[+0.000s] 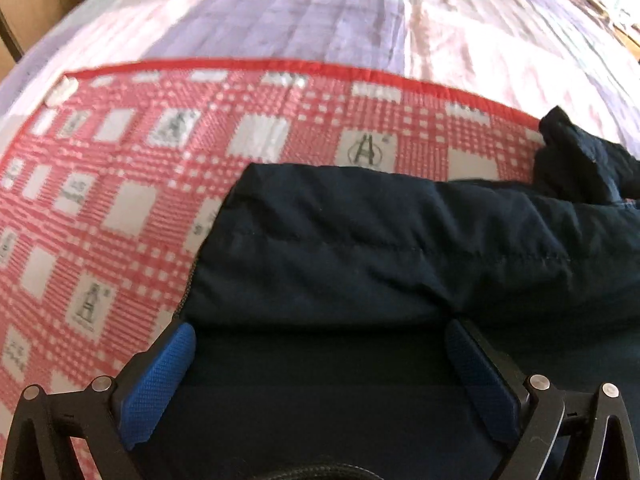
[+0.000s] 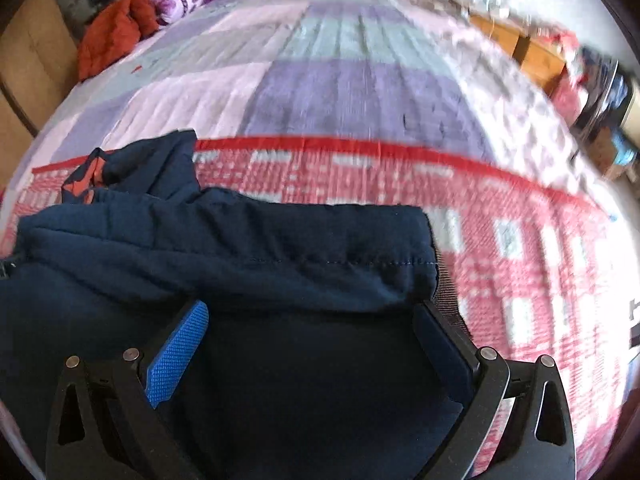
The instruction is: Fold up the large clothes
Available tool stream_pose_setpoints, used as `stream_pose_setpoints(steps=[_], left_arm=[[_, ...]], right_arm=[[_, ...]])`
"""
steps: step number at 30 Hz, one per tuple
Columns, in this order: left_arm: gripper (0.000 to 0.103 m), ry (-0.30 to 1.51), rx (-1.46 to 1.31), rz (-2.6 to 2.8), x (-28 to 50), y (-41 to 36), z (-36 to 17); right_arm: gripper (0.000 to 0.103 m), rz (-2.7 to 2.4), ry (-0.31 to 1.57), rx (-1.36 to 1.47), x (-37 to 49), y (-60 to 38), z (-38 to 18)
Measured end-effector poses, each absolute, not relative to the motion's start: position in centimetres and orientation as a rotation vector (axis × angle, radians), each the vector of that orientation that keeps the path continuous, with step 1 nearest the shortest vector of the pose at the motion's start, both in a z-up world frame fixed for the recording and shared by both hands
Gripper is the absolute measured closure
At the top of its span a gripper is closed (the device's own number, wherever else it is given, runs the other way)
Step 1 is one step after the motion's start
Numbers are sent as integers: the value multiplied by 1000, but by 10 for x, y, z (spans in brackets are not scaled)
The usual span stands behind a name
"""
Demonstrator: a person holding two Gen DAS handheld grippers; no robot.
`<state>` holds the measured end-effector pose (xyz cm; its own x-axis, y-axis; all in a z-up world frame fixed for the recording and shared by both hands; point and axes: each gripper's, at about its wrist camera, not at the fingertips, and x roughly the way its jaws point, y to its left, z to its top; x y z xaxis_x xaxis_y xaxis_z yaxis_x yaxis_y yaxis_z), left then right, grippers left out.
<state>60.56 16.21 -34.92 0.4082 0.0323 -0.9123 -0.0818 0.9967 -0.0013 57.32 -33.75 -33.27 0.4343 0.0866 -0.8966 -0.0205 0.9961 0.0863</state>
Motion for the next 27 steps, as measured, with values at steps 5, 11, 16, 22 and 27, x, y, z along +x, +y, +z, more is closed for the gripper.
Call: stream_pose_setpoints(steps=[5, 11, 16, 22, 27], left_arm=[[0, 1249, -66, 81, 619, 161, -354], [0, 1156, -21, 25, 576, 161, -307], [0, 1013, 98, -104, 522, 121, -286], [0, 1092, 60, -6, 573, 120, -315], [0, 1200, -162, 69, 596, 178, -340]], right_arm=[[0, 48, 1224, 58, 592, -332, -344], [1, 79, 1070, 157, 544, -350, -293], [1, 140, 978, -12, 497, -308, -277], [3, 3, 1022, -60, 557, -299, -296], [6, 19, 1190, 288, 581, -367, -335]])
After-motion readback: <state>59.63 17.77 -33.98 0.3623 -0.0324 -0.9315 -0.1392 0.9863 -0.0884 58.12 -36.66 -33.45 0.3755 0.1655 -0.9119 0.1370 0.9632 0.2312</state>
